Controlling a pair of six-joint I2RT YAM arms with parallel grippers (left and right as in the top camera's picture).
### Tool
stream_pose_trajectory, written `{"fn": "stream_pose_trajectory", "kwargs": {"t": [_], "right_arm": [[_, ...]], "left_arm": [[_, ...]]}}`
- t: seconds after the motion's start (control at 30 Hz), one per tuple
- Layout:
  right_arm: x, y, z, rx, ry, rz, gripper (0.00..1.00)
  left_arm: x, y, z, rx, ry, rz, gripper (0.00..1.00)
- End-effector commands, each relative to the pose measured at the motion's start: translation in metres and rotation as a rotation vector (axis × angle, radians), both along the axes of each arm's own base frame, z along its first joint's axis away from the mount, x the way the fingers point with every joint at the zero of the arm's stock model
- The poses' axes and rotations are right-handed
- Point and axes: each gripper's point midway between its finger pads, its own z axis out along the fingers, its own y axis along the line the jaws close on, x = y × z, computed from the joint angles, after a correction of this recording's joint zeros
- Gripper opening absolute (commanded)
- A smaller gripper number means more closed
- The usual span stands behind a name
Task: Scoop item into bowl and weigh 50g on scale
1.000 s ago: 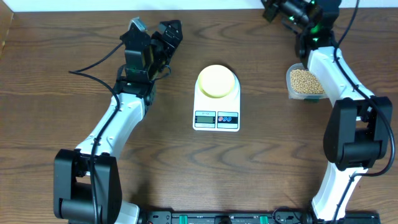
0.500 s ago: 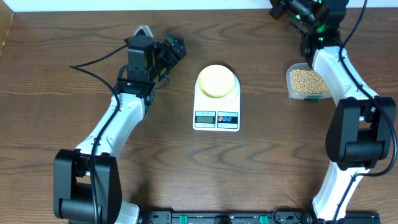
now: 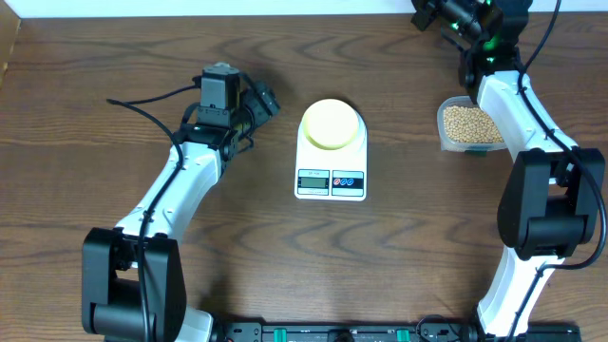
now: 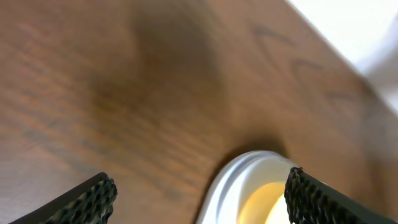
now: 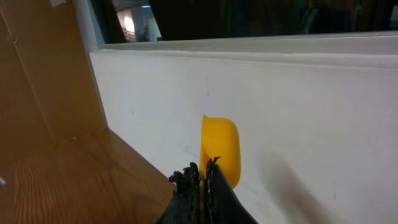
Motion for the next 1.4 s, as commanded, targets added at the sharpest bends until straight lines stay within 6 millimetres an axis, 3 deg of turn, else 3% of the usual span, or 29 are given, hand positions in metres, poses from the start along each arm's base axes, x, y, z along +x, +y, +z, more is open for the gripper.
{"fn": "stream_pose_trajectory", "kwargs": {"t": [0.0, 0.33, 0.6, 0.83, 1.1, 1.2, 1.37], "right_arm": [[0.002, -0.001, 0.006, 0.009, -0.008, -0.004, 0.01], [0.003, -0.001, 0.002, 0.008, 0.011, -0.004, 0.01], [0.005, -0.005, -0.006, 0.004, 0.054, -0.011, 0.01], [0.007, -0.008, -0.006, -0.018, 0.026, -0.030, 0.01], [0.007, -0.008, -0.006, -0.018, 0.026, -0.029, 0.01], [0.007, -0.008, -0.006, -0.018, 0.026, -0.029, 0.01], [0.007, -0.008, -0.006, -0.018, 0.026, -0.029, 0.01]], "left_arm": [[-0.007, 0.012, -0.008, 0.059, 0.043, 0.025, 0.89], [-0.037, 0.020, -0.031, 0.101, 0.196, 0.032, 0.88], [-0.036, 0.027, -0.031, 0.133, 0.193, 0.056, 0.88], [-0.040, 0.045, -0.033, 0.220, 0.208, 0.117, 0.88], [-0.041, 0.045, -0.034, 0.221, 0.212, 0.116, 0.89], [-0.041, 0.045, -0.034, 0.220, 0.212, 0.115, 0.94], [-0.041, 0.044, -0.034, 0.214, 0.213, 0.110, 0.95]]}}
